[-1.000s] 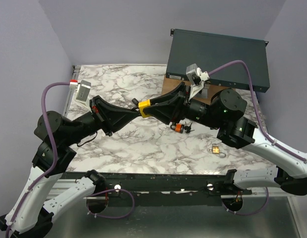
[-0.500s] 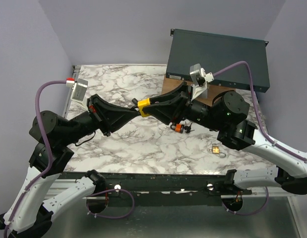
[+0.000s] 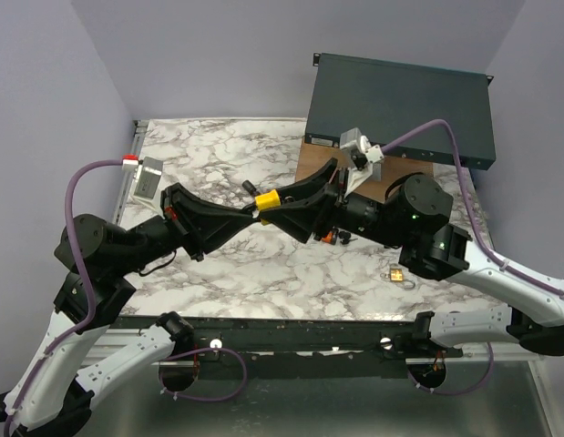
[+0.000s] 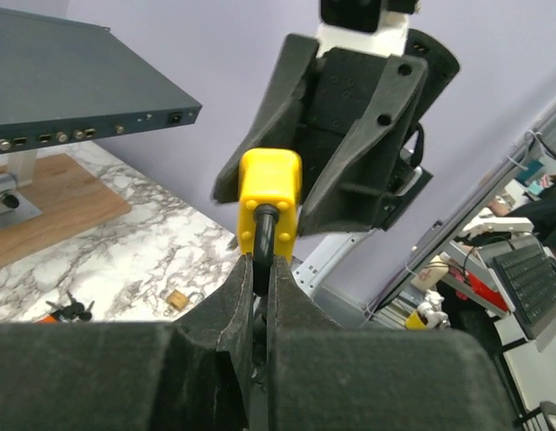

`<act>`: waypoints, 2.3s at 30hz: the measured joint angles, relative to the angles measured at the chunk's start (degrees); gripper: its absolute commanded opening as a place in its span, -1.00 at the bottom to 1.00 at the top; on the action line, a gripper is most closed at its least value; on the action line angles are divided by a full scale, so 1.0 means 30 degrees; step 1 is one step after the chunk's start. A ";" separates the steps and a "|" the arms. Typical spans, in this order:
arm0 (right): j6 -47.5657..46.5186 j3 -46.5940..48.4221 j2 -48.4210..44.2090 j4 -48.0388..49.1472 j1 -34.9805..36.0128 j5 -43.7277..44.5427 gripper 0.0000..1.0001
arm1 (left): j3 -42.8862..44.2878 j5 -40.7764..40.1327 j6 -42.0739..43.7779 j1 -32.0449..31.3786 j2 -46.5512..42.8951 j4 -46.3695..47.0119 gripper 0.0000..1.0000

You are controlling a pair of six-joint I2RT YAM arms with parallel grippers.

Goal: Lock with the key
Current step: Lock the lock.

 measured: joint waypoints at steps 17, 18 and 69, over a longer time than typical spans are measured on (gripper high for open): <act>-0.1268 -0.1654 -0.0787 -0.2361 0.0750 -0.0313 0.86 | -0.0044 -0.0510 0.0503 -0.0408 -0.0444 -0.0656 -1.00; -0.1406 -0.1792 -0.1202 -0.2397 0.0750 -0.0313 0.86 | 0.0007 -0.0539 0.0554 -0.0408 -0.0452 -0.0794 -1.00; -0.3395 -0.1311 -0.2929 -0.4116 0.0903 -0.4787 -0.98 | 0.1719 0.4109 0.1056 -0.0408 0.0175 -0.1421 -1.00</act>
